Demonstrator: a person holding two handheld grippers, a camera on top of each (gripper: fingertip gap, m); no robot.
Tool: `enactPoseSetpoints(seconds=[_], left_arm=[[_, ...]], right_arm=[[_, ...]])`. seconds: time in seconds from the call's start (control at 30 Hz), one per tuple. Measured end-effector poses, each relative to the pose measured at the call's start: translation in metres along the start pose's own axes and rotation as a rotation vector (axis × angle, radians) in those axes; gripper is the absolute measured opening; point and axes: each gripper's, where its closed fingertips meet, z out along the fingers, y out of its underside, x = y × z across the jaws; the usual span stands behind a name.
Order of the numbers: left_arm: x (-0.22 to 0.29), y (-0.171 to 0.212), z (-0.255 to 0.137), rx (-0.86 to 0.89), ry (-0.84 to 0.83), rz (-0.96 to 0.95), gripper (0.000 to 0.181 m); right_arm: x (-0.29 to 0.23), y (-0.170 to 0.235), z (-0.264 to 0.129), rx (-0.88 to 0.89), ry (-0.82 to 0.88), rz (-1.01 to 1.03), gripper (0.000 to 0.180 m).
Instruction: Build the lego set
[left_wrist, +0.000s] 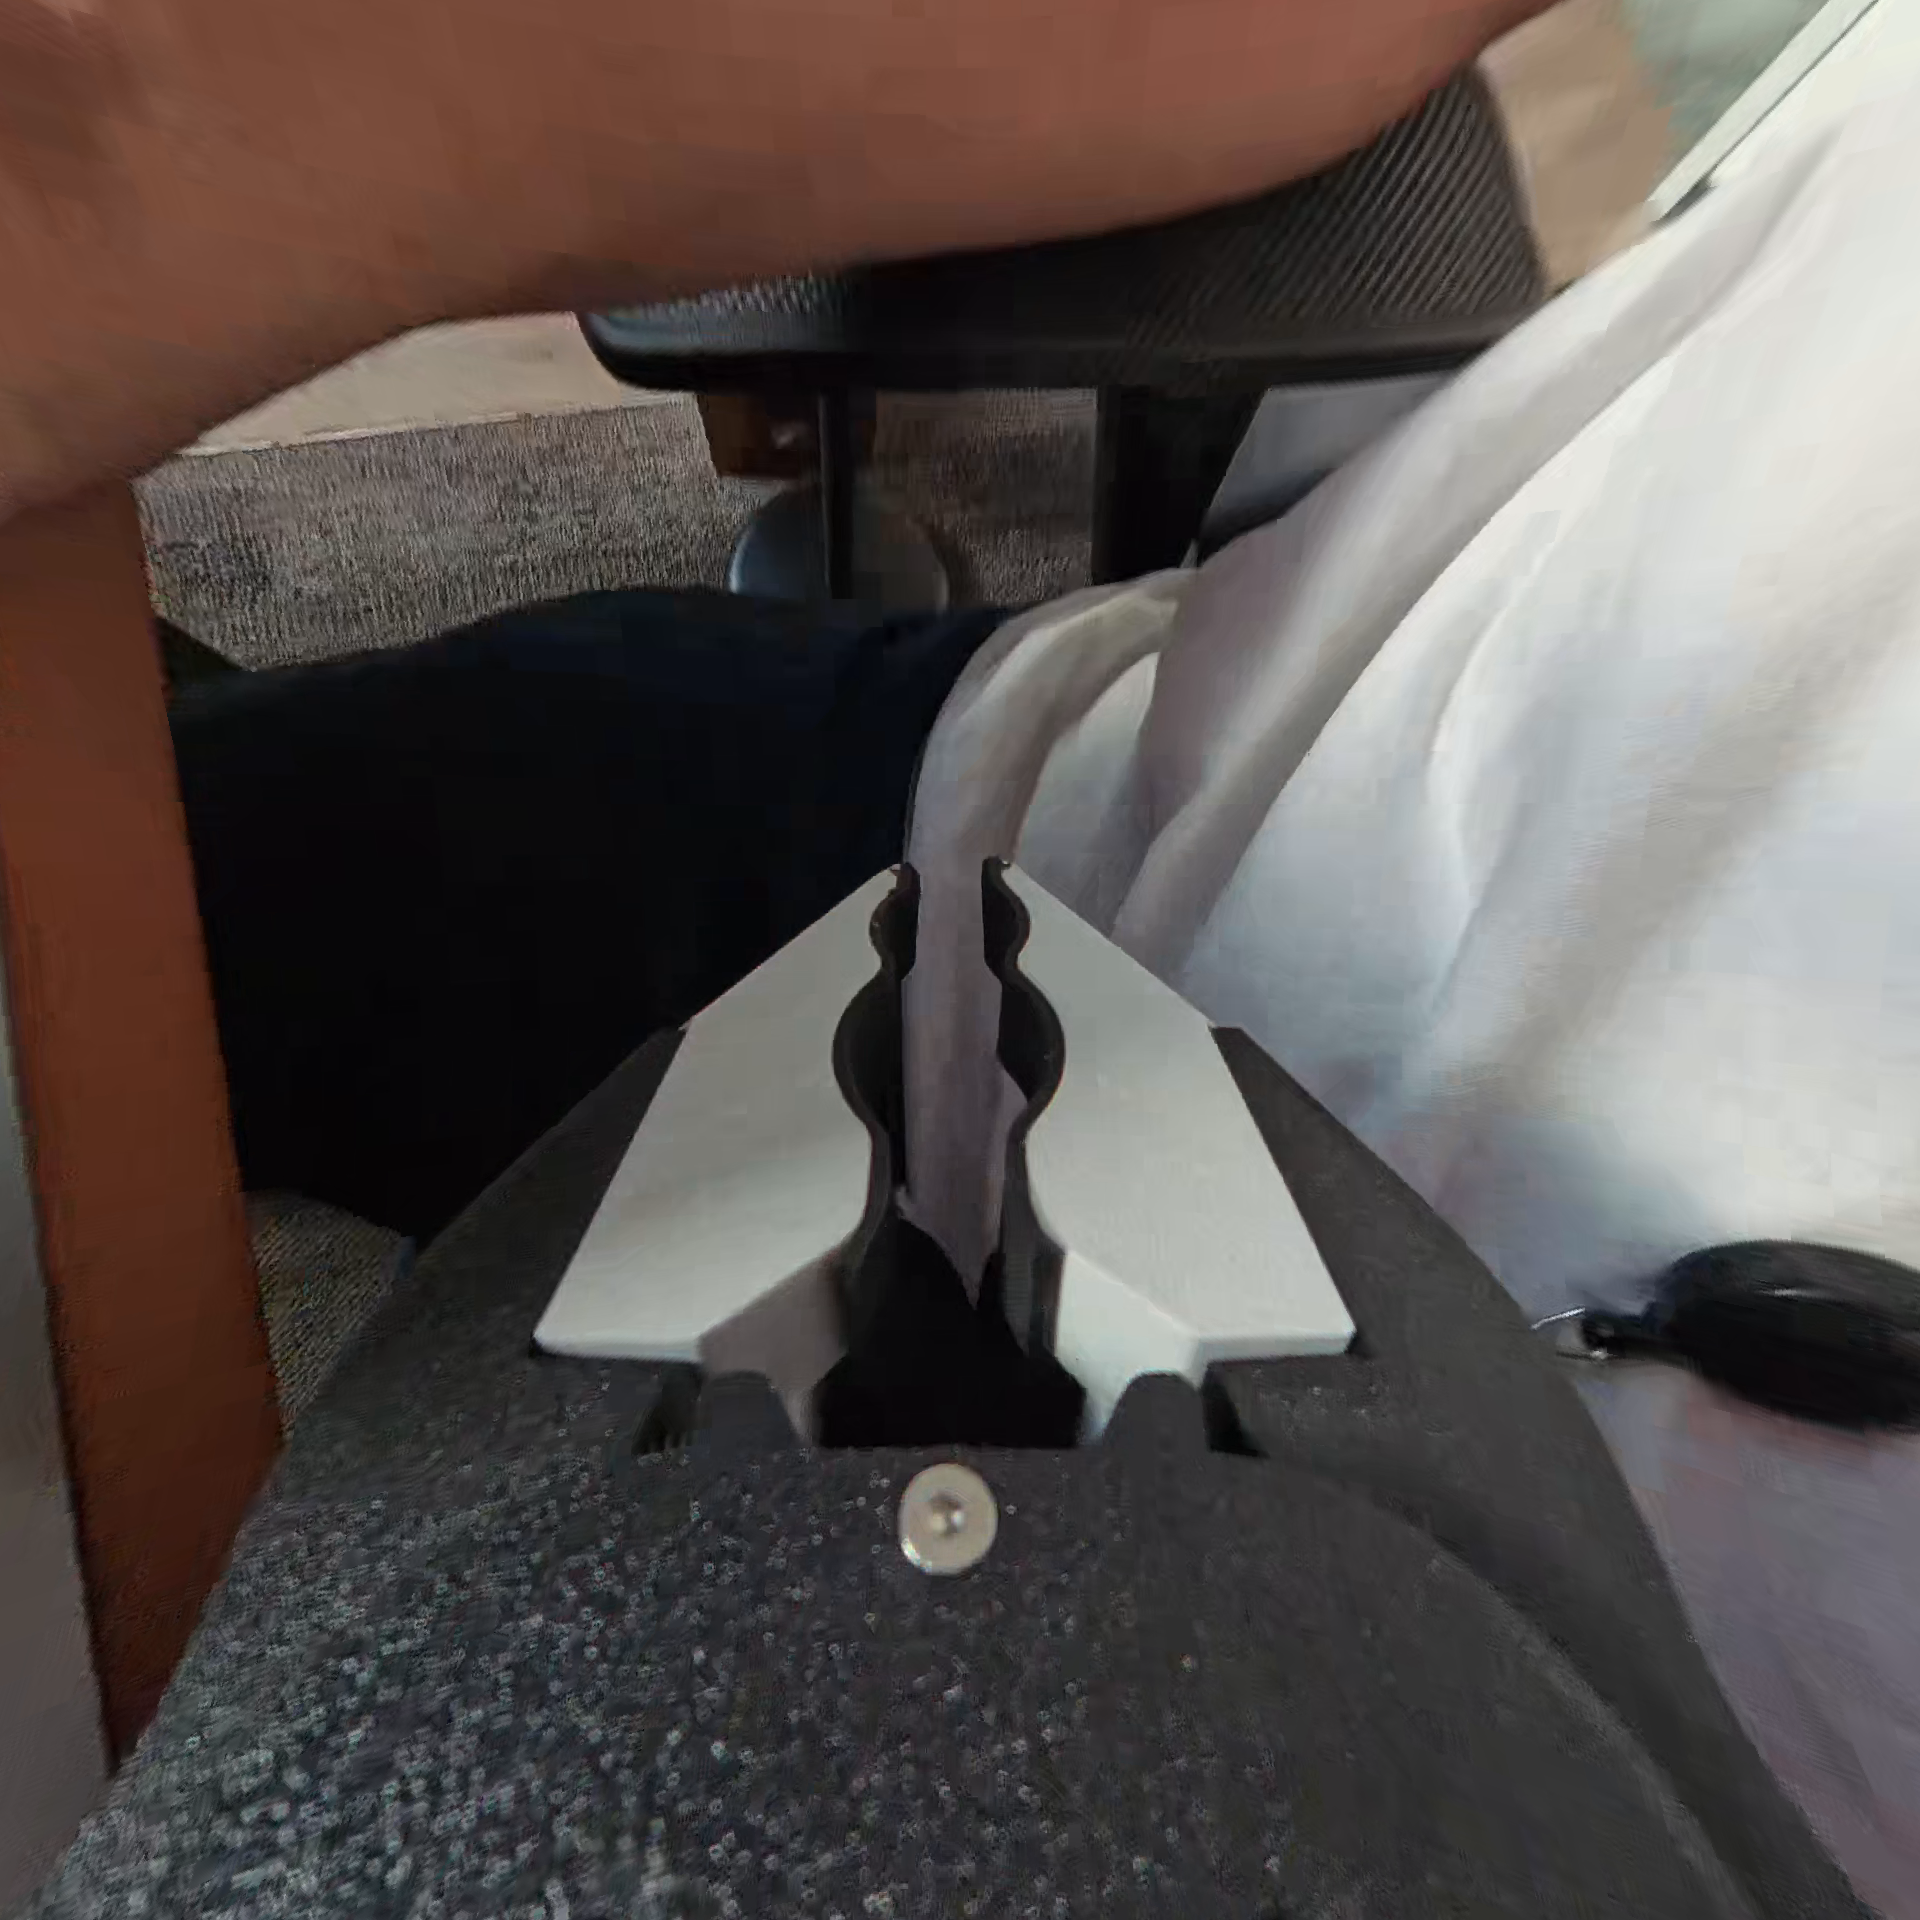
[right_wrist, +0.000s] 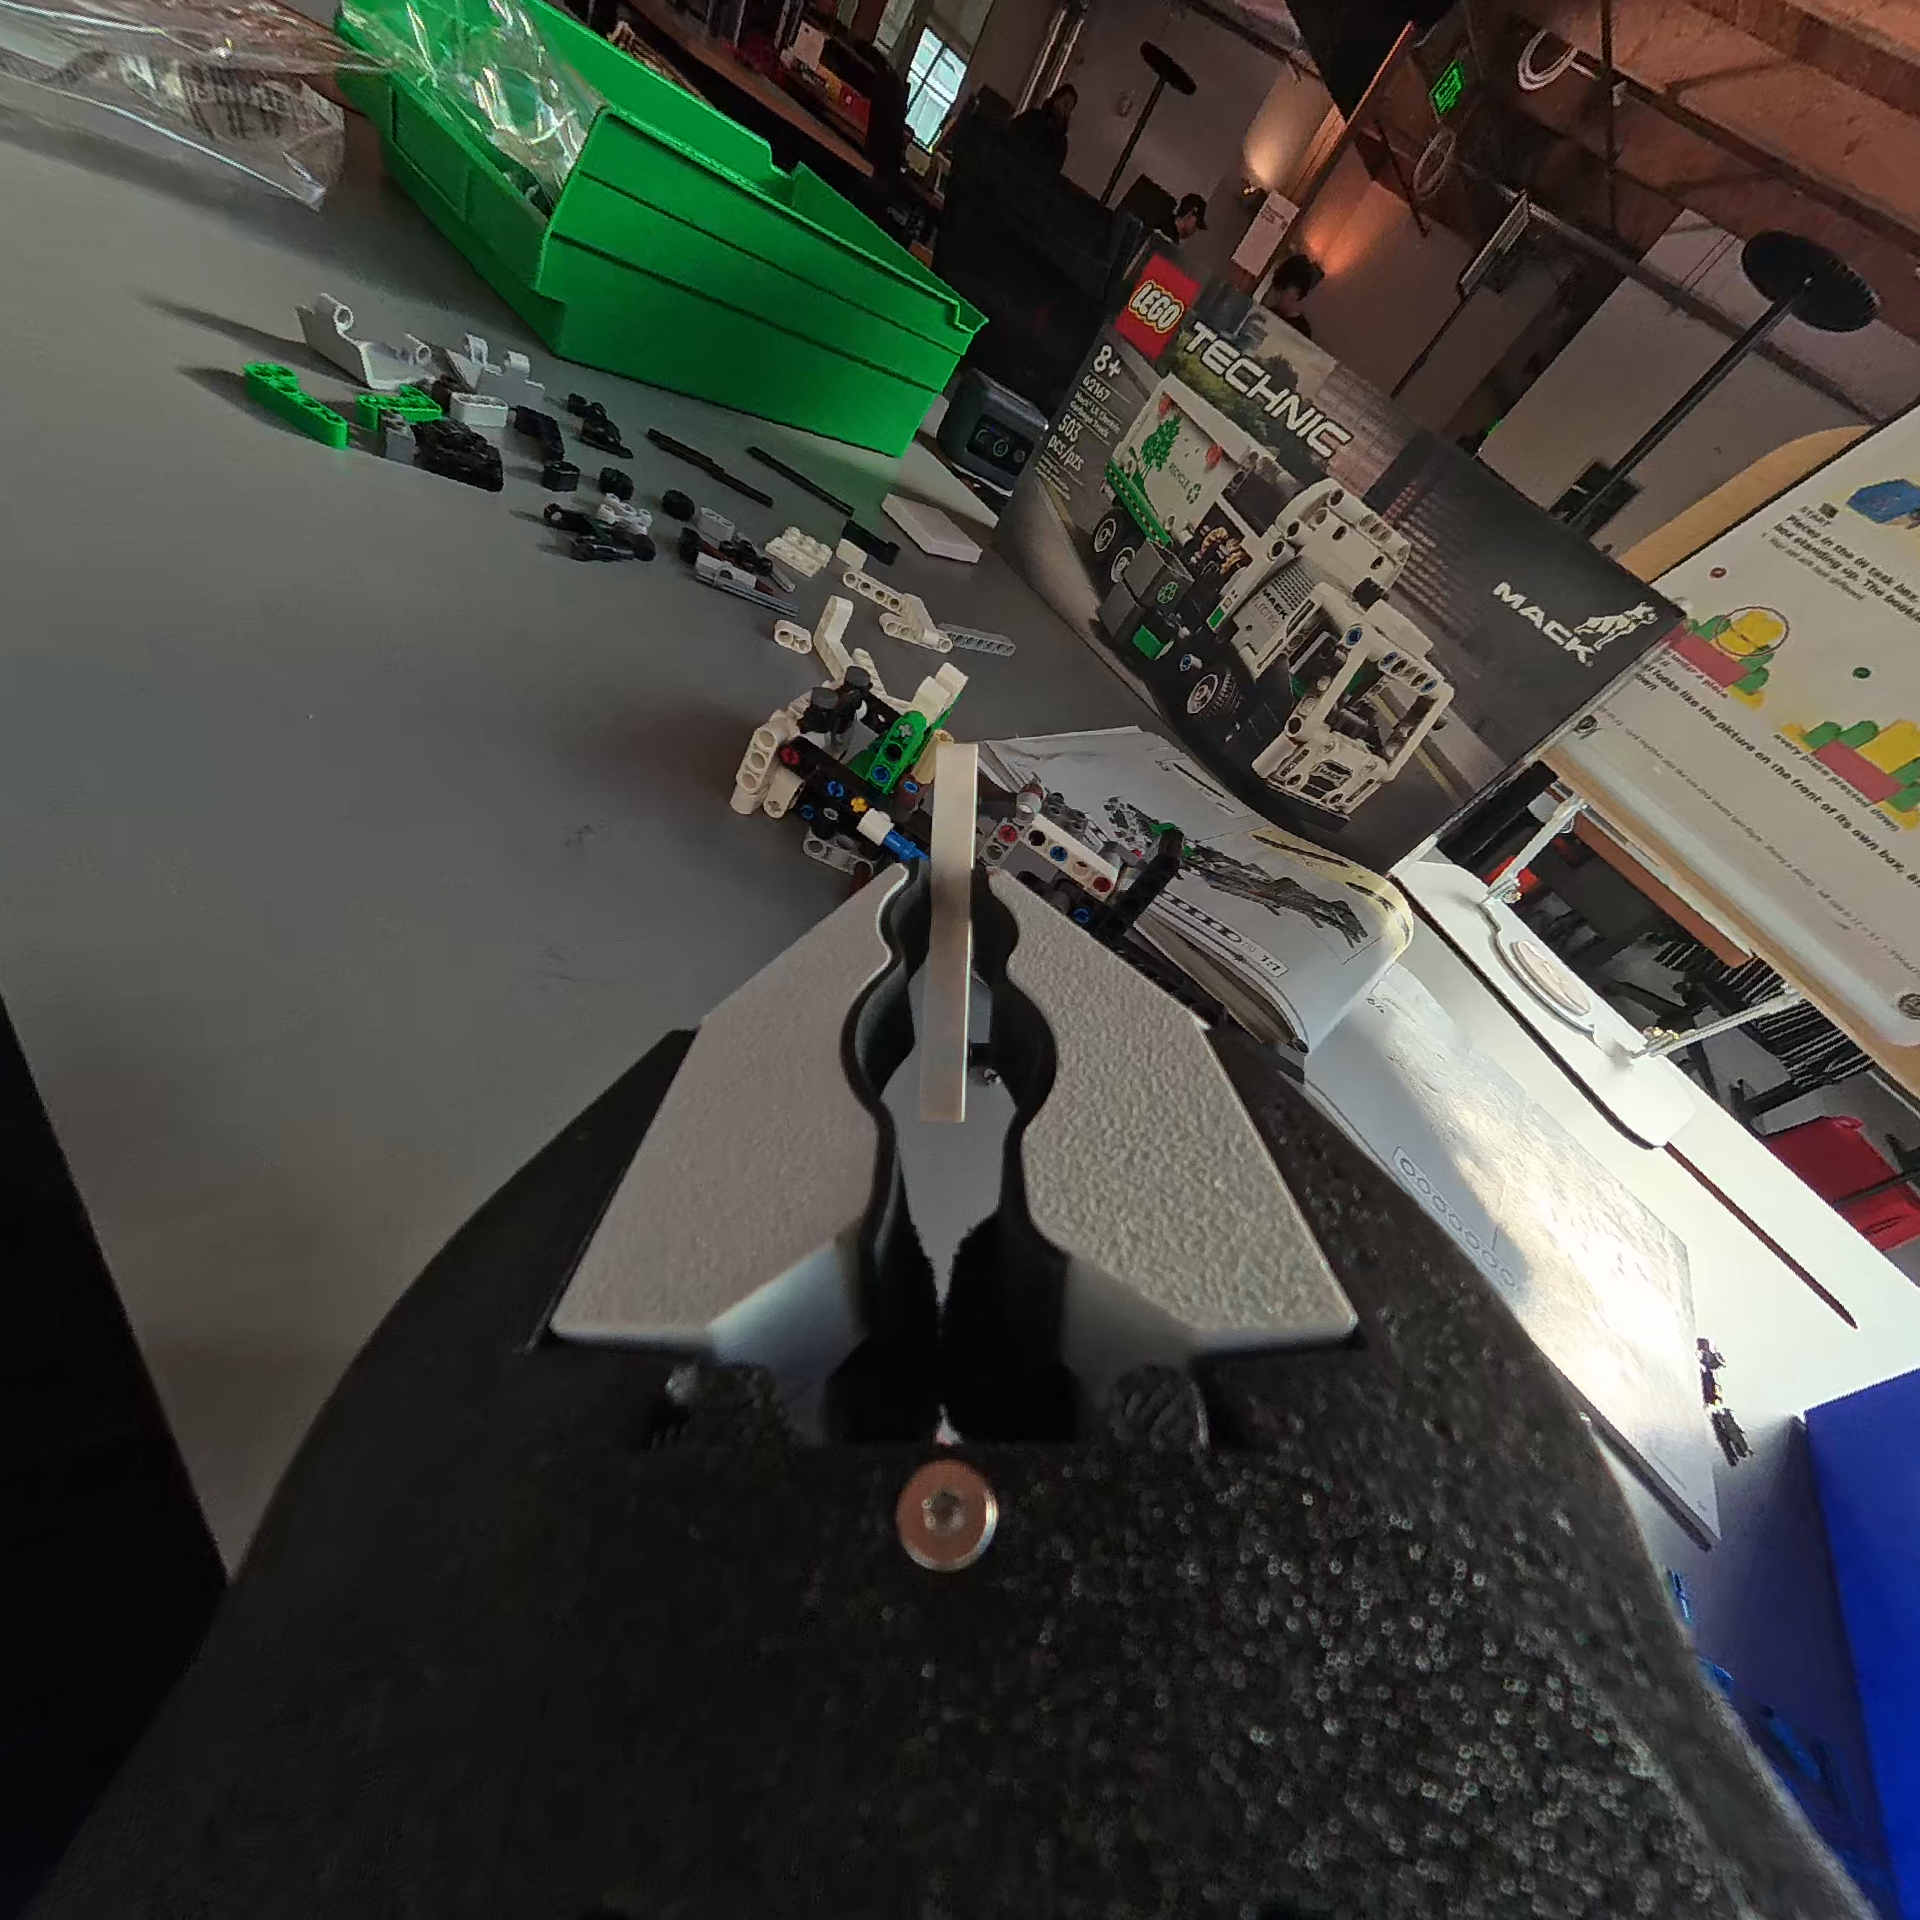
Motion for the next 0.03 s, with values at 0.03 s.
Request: enactPoseSetpoints(seconds=[0.03], left_arm=[[-0.0020, 0.0131, 0.0062, -0.086, -0.016, 0.019, 0.009]], right_arm=[[-0.0004, 0.0001, -0.0002, -0.001, 0.005, -0.009, 0.007]])
